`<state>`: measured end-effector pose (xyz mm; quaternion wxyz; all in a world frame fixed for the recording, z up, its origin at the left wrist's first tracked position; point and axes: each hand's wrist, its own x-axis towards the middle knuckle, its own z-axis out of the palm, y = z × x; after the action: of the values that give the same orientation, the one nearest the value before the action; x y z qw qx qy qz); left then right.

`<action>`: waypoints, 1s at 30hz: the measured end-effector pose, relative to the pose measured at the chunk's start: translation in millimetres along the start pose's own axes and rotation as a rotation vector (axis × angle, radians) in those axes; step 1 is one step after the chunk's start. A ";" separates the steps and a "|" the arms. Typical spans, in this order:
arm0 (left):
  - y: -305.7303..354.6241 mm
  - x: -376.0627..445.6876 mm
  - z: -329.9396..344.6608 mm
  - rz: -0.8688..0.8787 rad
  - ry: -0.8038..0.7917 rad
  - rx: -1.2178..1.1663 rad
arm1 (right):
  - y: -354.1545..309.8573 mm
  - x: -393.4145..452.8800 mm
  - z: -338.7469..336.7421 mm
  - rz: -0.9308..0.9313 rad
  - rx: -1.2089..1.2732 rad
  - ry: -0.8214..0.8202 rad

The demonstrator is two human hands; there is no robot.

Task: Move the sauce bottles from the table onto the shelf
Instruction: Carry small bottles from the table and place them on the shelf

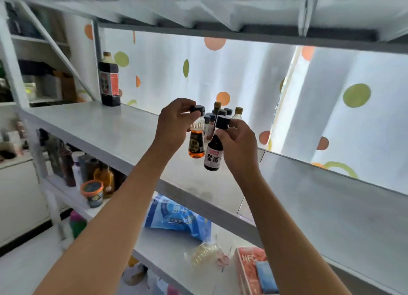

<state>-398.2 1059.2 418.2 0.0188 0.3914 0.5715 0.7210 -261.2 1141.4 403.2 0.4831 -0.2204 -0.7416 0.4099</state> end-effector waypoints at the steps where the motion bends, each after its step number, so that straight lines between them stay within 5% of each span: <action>1: -8.0 9.1 3.2 0.009 -0.019 0.007 | 4.3 8.4 1.1 0.000 -0.026 0.026; 20: -120.4 151.0 56.4 0.296 -0.401 0.339 | 84.8 144.2 65.0 0.037 -0.425 0.302; 30: -134.9 143.6 71.7 0.414 -0.316 0.475 | 112.4 146.8 68.5 0.062 -0.393 0.355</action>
<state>-512.4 1232.0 385.9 -0.1311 0.5994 0.6216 0.4870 -394.4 1284.2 376.0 0.5409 -0.4011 -0.7034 0.2274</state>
